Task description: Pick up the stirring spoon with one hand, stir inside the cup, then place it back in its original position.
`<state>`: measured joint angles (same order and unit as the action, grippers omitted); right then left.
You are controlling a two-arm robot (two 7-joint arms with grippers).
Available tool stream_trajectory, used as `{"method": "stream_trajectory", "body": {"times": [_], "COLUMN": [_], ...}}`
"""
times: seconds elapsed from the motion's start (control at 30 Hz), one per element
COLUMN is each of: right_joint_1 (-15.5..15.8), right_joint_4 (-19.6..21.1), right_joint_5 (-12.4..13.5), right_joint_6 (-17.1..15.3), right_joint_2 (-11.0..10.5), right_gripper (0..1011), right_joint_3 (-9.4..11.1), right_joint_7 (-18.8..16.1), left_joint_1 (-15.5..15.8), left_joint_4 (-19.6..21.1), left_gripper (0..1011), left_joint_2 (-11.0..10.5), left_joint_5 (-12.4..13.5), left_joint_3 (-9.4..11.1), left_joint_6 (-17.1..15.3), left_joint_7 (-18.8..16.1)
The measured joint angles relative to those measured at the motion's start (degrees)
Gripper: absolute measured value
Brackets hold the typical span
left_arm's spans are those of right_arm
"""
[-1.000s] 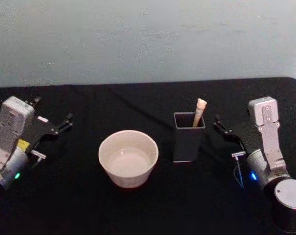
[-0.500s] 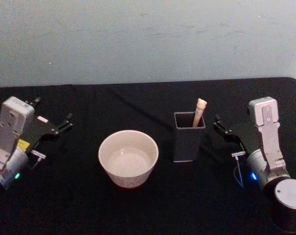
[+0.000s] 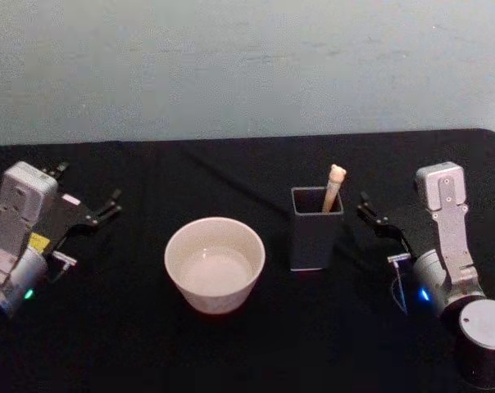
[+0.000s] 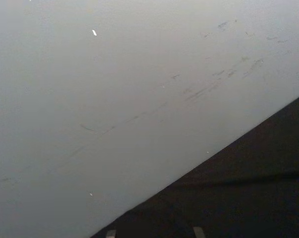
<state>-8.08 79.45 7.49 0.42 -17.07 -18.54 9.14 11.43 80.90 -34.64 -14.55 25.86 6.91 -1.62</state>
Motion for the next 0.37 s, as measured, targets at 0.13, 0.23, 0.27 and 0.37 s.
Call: {"method": "stream_trajectory", "body": {"times": [0.13,0.23,0.27,0.37], "right_joint_1": [0.00,0.00,0.00,0.00], "right_joint_4": [0.00,0.00,0.00,0.00], "right_joint_5": [0.00,0.00,0.00,0.00], "right_joint_6": [0.00,0.00,0.00,0.00], "right_joint_2": [0.00,0.00,0.00,0.00], "right_gripper": [1003,1003,1003,1003], "right_joint_3": [0.00,0.00,0.00,0.00], "right_joint_7": [0.00,0.00,0.00,0.00], "left_joint_1": [0.00,0.00,0.00,0.00], "left_joint_4": [0.00,0.00,0.00,0.00], "left_gripper": [1001,1001,1001,1001], "left_joint_2": [0.00,0.00,0.00,0.00], "left_joint_5": [0.00,0.00,0.00,0.00], "left_joint_3": [0.00,0.00,0.00,0.00], "left_joint_6": [0.00,0.00,0.00,0.00], "left_joint_7": [0.00,0.00,0.00,0.00]}}
